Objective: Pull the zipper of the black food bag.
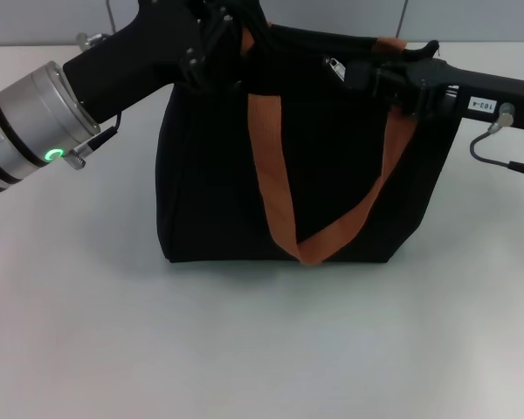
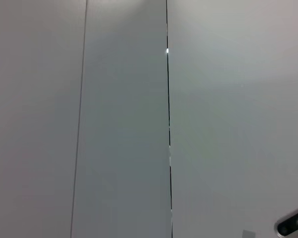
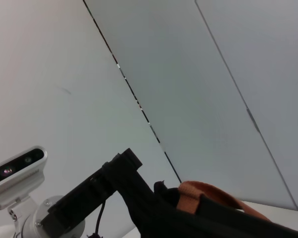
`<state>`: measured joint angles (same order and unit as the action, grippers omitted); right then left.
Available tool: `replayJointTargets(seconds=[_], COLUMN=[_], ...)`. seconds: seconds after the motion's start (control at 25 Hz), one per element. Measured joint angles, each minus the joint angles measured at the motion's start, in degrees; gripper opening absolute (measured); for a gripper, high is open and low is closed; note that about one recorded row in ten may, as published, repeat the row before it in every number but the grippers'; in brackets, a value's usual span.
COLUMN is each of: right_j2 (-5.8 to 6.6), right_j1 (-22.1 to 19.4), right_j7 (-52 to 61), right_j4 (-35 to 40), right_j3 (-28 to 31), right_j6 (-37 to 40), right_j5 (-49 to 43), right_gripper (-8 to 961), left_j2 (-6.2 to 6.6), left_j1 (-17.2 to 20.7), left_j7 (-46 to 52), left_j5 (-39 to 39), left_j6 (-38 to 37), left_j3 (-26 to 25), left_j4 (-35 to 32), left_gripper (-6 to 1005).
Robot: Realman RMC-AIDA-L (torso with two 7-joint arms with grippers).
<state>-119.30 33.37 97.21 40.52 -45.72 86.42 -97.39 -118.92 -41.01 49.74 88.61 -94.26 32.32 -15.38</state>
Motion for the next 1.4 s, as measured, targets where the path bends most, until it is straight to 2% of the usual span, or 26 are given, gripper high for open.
replayJointTargets(seconds=[0.64,1.04,1.4], right_j2=[-0.03,-0.05,-0.02], right_j1=[-4.1,-6.07,-5.87], right_j7=[2.58,2.49,2.21], right_j4=[7.09,8.94,8.56], right_j3=[0.51,5.21,4.96], right_j6=[2.14,7.29,9.16], right_j5=[0.5,0.78,0.8], right_gripper=[-5,0,91], left_j2=[0.1,-0.03,-0.16], left_j1=[-0.15,-0.82,-0.92], left_j7=[-0.31,-0.67,-0.45], left_j5=[-0.73,-0.73,-0.73], left_j6=[1.16,2.26,1.74], left_j3=[0.02,0.02,0.17], left_j4=[-0.93,-1.04,-0.79], left_gripper=[18,19,19])
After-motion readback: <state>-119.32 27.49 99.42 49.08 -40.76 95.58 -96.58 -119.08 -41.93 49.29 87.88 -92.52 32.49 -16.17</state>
